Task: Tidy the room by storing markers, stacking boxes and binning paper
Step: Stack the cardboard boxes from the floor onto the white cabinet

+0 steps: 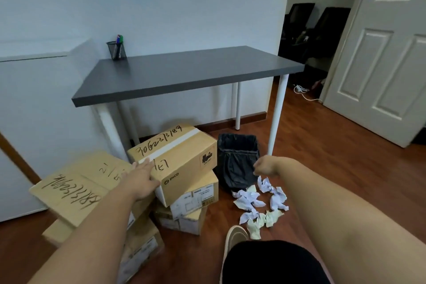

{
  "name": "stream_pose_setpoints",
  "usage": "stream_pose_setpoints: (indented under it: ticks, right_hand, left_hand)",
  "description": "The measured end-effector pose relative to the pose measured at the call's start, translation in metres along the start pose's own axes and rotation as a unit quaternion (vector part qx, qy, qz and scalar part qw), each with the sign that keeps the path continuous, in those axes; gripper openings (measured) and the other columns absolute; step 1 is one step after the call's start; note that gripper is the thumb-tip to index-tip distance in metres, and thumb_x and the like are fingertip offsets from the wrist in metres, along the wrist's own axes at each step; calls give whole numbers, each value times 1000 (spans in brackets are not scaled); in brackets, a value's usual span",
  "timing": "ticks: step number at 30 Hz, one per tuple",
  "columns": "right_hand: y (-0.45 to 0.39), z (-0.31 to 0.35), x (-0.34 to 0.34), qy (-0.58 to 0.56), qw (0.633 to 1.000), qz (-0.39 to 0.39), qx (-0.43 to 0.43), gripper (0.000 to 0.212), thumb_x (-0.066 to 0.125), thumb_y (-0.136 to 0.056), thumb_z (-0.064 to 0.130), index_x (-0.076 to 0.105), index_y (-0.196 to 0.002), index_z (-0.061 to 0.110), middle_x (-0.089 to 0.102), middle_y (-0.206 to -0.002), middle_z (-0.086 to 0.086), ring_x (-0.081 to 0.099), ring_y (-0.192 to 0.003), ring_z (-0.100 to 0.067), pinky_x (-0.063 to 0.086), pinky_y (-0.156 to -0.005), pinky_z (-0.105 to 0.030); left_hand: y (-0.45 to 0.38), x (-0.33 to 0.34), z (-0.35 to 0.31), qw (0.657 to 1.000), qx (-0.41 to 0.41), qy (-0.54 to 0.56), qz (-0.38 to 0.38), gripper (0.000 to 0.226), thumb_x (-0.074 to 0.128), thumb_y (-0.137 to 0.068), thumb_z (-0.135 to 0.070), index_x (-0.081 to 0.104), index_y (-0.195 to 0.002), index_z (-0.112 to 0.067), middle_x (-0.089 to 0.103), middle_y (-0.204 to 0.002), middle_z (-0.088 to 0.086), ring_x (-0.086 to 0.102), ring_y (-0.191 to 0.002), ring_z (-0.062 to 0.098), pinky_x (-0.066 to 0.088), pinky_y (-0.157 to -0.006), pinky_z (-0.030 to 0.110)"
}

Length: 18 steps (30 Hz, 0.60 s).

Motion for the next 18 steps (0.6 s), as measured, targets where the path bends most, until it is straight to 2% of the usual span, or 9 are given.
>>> stream_pose_setpoints:
  ticks: [2,4,6,8,10,11,14,15,18]
  right_hand:
    - [8,10,3,-28,1000,-4,-14,33,52,-93,17,63,-120,1,60,-107,-10,55,-92,-26,47,-90,-37]
    - [13,18,10,-39,999,-4,-22,38,52,-93,15,58,-126,-4,61,-121,-18,59,-108,-34,46,-97,-40]
    - [14,31,21,-50,998,4,-34,41,53,-91,16,57,-127,-5,57,-131,-24,55,-119,-39,45,-100,-45]
    - [13,49,36,-58,997,17,-48,39,55,-89,16,60,-124,-2,58,-129,-24,60,-109,-37,49,-91,-42]
    - [12,76,53,-43,996,32,-72,31,56,-91,20,63,-116,3,62,-124,-21,59,-94,-28,46,-80,-35]
    - [10,90,63,-37,995,41,-84,29,55,-93,22,63,-116,5,61,-125,-21,59,-95,-28,46,-80,-35]
    - [4,138,87,-33,991,52,-115,42,52,-96,23,53,-134,5,49,-141,-20,51,-123,-33,42,-100,-37]
    - [2,154,94,-34,990,50,-129,44,52,-96,23,51,-137,5,48,-142,-18,48,-127,-32,40,-103,-36]
    - [-7,204,114,-32,982,61,-174,39,52,-95,16,55,-130,-1,53,-136,-21,48,-125,-35,41,-103,-39]
  left_hand:
    - [11,1,-5,1000,-2,3,-5,76,54,-95,-43,17,-158,-25,7,-166,-3,8,-152,27,12,-123,52]
    - [20,3,-6,1000,-2,4,-8,76,55,-94,-44,17,-158,-26,9,-166,-3,11,-152,27,14,-122,52]
    - [28,7,1,1000,-16,20,-4,76,55,-92,-43,19,-157,-27,13,-166,-3,14,-151,27,17,-121,53]
    - [40,14,14,999,-41,29,8,76,54,-93,-44,19,-157,-27,13,-166,-3,13,-151,28,16,-121,53]
    - [54,27,32,996,-78,36,29,75,53,-94,-46,18,-157,-26,9,-166,-3,9,-152,29,13,-121,53]
    - [61,33,44,994,-97,41,39,74,52,-94,-47,18,-158,-26,7,-167,-3,7,-152,30,12,-121,53]
    - [76,58,91,985,-146,52,71,74,49,-95,-49,18,-158,-25,4,-167,-3,3,-152,33,9,-121,54]
    - [79,65,106,984,-152,44,78,74,48,-95,-50,17,-158,-23,3,-167,-3,1,-152,33,6,-121,55]
    - [86,72,147,985,-161,24,61,72,47,-97,-44,13,-158,-27,-1,-166,-10,-5,-152,34,-1,-120,58]
Point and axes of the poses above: each hand's wrist, its own y-axis away from the middle knuckle, its own x-axis out of the palm, z = x × y, the point moved 7 cm from there along -y, towards the middle knuckle
